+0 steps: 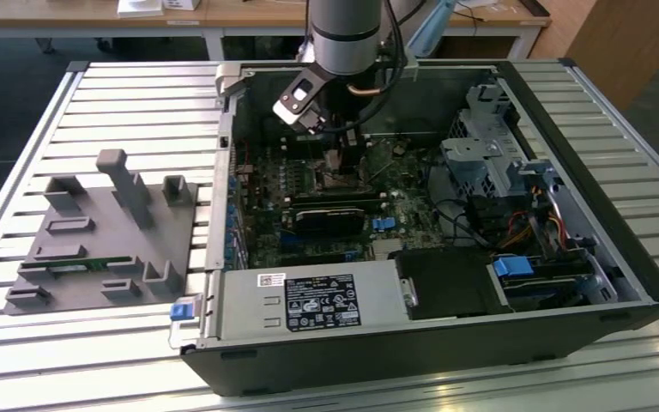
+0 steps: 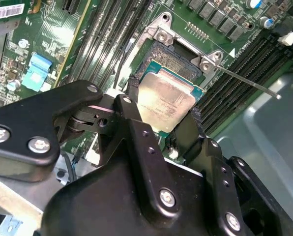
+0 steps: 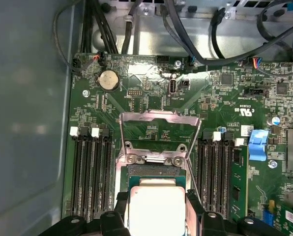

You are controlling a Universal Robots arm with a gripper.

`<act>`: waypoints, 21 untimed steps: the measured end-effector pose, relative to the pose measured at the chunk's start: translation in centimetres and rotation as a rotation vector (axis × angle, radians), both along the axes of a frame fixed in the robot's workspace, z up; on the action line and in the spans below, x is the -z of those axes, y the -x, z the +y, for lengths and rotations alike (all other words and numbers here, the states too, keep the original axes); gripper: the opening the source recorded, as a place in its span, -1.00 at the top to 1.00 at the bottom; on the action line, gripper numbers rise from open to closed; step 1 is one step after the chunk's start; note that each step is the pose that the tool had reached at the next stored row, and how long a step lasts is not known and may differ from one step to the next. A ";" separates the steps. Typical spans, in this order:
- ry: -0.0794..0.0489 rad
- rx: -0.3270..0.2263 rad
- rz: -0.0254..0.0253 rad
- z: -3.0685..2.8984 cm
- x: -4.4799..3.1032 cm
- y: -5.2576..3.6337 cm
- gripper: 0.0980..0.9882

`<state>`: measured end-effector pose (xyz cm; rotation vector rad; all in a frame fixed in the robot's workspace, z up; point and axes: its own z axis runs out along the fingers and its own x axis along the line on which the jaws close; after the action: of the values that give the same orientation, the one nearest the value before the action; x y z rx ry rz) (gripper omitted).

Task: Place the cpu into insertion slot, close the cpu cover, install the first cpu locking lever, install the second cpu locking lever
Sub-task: 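Place the cpu into insertion slot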

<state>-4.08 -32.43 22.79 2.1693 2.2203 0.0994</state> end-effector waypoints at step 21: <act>0.000 0.002 0.0002 0.01 1.10 0.01 0.00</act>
<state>-4.08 -32.42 21.69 2.1718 2.2178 0.0991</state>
